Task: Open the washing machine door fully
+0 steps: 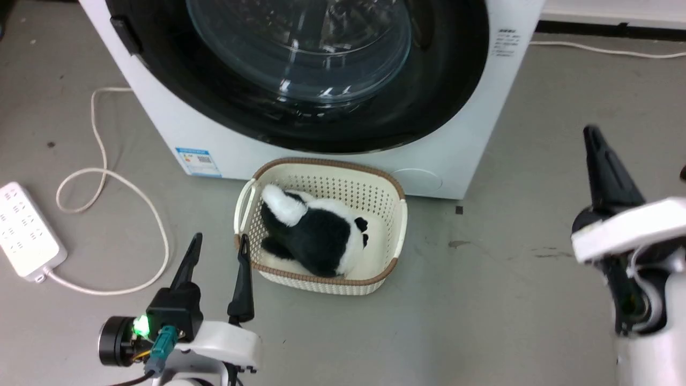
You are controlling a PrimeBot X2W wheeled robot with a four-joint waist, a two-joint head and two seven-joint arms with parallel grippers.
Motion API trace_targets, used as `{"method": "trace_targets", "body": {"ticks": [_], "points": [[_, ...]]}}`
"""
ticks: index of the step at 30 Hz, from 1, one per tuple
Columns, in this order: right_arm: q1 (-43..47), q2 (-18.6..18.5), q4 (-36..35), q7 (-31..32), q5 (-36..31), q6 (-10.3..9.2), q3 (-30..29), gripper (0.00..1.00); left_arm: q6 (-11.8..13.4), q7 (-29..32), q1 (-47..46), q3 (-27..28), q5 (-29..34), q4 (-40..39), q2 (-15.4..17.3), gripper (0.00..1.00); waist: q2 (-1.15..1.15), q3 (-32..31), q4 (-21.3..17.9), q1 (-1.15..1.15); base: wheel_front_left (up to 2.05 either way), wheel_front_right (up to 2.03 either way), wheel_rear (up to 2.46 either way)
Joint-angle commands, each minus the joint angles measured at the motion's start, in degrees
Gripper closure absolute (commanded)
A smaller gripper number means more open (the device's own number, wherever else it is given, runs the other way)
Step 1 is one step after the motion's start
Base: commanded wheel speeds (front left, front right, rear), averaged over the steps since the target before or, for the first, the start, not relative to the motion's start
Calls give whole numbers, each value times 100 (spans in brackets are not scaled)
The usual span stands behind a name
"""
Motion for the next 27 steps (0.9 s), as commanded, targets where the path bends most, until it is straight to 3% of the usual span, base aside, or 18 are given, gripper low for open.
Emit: {"method": "trace_targets", "body": {"ticks": [1,8,18,27], "points": [[-191,30,45,33,122,-3,-41,100,40,-59,-121,-16,-39,-31,4,0,0,51,45,-1,0,0,0],[-868,44,629,333,801,-3,-299,100,69,-142,-198,-62,-68,-66,4,0,0,257,201,-1,0,0,0],[-2275,43,2204,875,1730,-3,-763,100,163,-262,-373,-198,-168,-142,4,0,0,654,414,-1,0,0,0],[-3658,-281,3695,1262,2065,-4,-1279,100,268,-369,-562,-360,-270,-164,5,0,0,994,671,-1,0,0,0]]}}
